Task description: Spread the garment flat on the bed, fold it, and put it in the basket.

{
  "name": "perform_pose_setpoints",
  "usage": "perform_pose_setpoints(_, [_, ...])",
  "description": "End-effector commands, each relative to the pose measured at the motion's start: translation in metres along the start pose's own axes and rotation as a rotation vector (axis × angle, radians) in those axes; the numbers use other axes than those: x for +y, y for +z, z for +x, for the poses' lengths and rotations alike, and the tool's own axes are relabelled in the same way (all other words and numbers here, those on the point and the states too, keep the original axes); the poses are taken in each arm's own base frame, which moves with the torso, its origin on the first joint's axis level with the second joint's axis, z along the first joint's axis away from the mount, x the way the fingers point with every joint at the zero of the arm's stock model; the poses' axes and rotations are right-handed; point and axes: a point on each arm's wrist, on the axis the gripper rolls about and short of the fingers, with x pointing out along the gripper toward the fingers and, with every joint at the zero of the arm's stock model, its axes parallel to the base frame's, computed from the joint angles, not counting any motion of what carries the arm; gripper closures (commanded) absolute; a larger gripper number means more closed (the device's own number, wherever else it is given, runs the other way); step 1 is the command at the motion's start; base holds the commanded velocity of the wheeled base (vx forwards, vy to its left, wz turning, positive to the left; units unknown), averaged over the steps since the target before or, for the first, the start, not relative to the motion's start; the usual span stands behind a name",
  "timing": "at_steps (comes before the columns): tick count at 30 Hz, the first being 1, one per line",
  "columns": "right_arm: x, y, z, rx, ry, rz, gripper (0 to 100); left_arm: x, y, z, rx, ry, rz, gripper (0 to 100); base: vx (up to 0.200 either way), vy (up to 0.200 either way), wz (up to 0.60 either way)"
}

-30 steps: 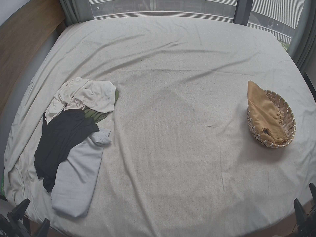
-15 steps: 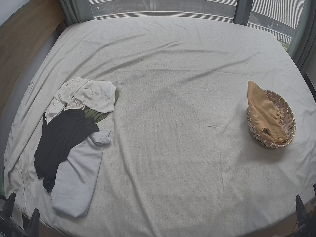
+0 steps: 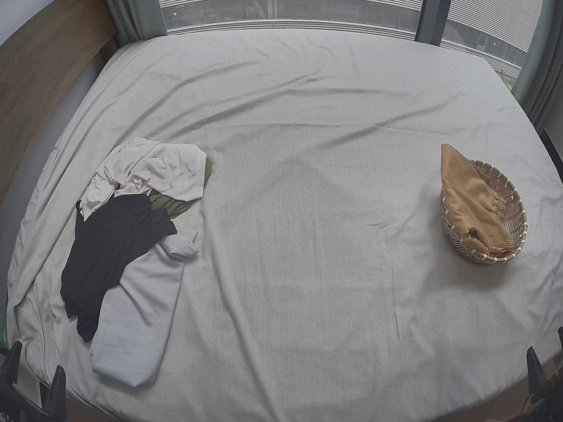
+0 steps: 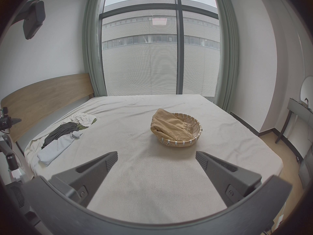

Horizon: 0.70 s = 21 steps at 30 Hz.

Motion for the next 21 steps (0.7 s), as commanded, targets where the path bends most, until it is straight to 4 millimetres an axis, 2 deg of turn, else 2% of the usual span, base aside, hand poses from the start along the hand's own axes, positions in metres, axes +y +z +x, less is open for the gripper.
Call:
perform_pose_setpoints(1, [-0.0001,-0.0051,0.0004,0.006,0.000,0.002,0,0.0005,-0.0060,0.0013,0.031,0.024,0.015,0,0.000,0.000,0.00])
perform_pose_setpoints(9, [0.0000,-0.0051,0.0005,0.008,0.002,-0.003,0,0.0006,-0.0124,-0.0004,0.078,0.007,-0.013,0,0.000,0.000,0.00])
perform_pose_setpoints(21, [0.0002,-0.0051,0.0004,0.006,0.020,-0.010,0,0.0004,-0.0111,-0.0001,0.063,-0.002,-0.001,0,0.000,0.000,0.00])
